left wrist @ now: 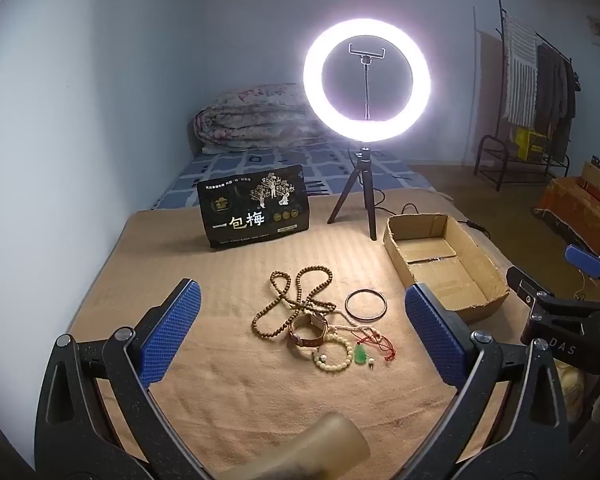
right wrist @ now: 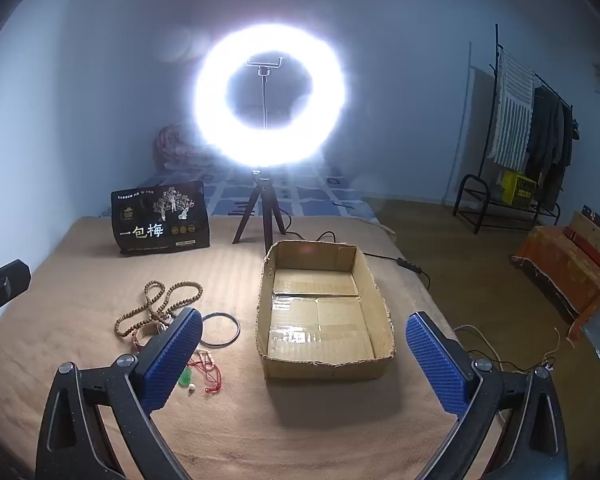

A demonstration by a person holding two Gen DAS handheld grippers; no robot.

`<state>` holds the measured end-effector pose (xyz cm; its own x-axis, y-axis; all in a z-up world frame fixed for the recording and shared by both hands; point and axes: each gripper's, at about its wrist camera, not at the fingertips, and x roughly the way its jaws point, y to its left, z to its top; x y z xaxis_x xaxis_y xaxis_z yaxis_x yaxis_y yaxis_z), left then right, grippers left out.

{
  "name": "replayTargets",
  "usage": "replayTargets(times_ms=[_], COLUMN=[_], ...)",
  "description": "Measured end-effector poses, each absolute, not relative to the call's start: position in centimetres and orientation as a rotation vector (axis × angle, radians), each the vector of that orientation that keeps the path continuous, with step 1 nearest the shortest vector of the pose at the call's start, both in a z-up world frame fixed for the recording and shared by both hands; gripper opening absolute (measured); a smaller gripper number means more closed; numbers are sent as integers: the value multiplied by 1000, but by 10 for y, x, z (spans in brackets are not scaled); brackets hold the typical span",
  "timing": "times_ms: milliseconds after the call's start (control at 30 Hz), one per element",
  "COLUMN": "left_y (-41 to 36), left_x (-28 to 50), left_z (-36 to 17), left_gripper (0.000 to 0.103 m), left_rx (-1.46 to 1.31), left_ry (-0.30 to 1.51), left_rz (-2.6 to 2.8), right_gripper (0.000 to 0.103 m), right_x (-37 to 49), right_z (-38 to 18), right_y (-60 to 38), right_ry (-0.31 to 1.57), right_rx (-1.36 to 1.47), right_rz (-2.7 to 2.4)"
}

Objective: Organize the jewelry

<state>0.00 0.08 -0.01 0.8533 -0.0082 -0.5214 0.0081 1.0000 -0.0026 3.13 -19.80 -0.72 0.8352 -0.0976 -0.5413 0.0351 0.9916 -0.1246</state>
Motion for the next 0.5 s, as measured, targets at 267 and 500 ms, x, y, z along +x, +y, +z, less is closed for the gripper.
replayTargets(times_ms=[267, 500], left_y=[19, -1], left_x=[4, -2], left_z=[1, -1], left_gripper=[103, 103], left_rx=[-11, 20], left_ry=[546, 541], left_rz=[-15, 4], right_gripper=[103, 103], right_x=[33, 32], right_z=[-11, -10], right_y=[-199, -199], right_ry=[576, 577], right_rx=[-106, -104], right_rz=[-78, -78])
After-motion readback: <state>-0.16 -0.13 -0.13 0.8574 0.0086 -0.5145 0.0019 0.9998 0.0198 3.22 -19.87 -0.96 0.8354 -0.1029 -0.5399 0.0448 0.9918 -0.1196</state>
